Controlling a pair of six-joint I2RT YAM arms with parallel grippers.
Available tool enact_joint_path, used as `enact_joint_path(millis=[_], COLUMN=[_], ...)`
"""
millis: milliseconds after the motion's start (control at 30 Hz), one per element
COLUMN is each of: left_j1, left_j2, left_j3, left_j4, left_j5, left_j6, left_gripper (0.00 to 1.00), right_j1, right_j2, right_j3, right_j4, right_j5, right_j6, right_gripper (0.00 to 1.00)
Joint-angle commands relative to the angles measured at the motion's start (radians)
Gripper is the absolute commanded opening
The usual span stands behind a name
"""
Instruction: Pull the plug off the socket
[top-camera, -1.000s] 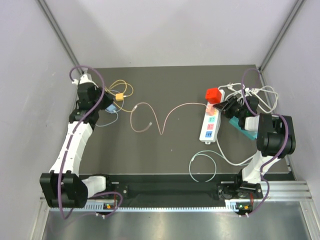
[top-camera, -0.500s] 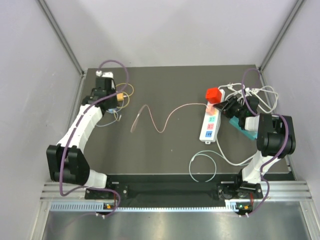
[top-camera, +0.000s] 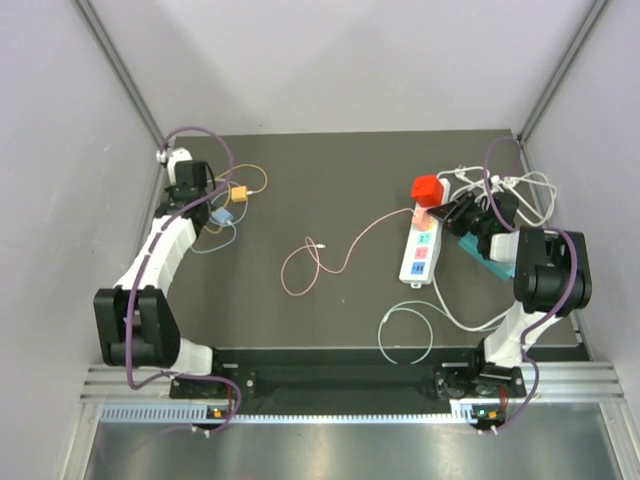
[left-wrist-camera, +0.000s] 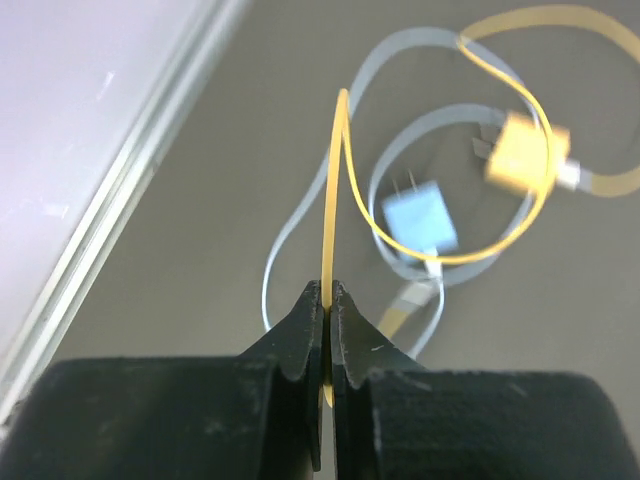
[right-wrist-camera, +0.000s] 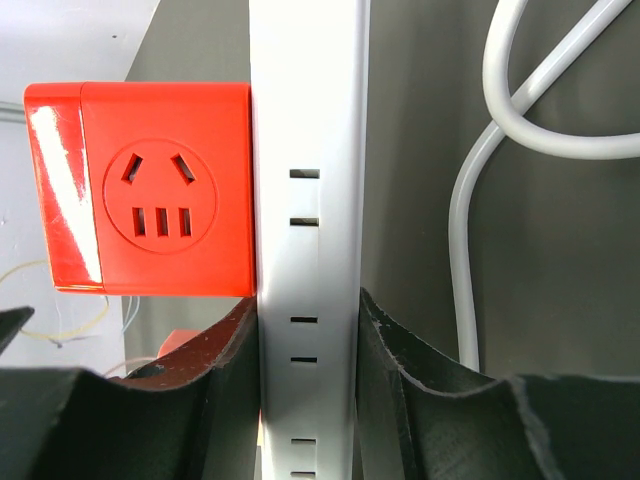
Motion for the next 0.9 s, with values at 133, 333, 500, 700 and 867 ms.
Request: enact_joint_path(millis=[133, 333, 500, 700, 867], left_j1=[0.106, 0.163, 0.178, 0.181, 0.157], left_j2=[0.194, 0.272, 0.167, -0.072, -0.176], left_j3=[0.147, 0.15, 0.069, -0.037, -0.179], left_j4=[0.148, 0.168, 0.241, 0.28, 0.405], left_j5=[0.003, 0.197, 0.365, 0.67, 1.031], left_j6=[-0.139, -0.165, -0.129, -0.11, -0.208], left_gripper=[0.07, 0.64, 0.79, 0.83, 0.89], right_j1=[-0.016, -0.016, -0.016, -0.016, -0.018], right_j2=[-0.021, -0.024, -0.013, -0.015, -0.013], right_j3=[0.025, 0.025, 0.025, 0.016, 0.014], right_j4=[0.129, 0.132, 0.147, 0.212, 0.244], right_j5=[-0.043, -0.046, -0.056, -0.104, -0.136], right_j6=[0.03, 0.03, 0.036, 0.025, 0.024], right_gripper=[0.0, 0.0, 0.0, 0.0, 0.0])
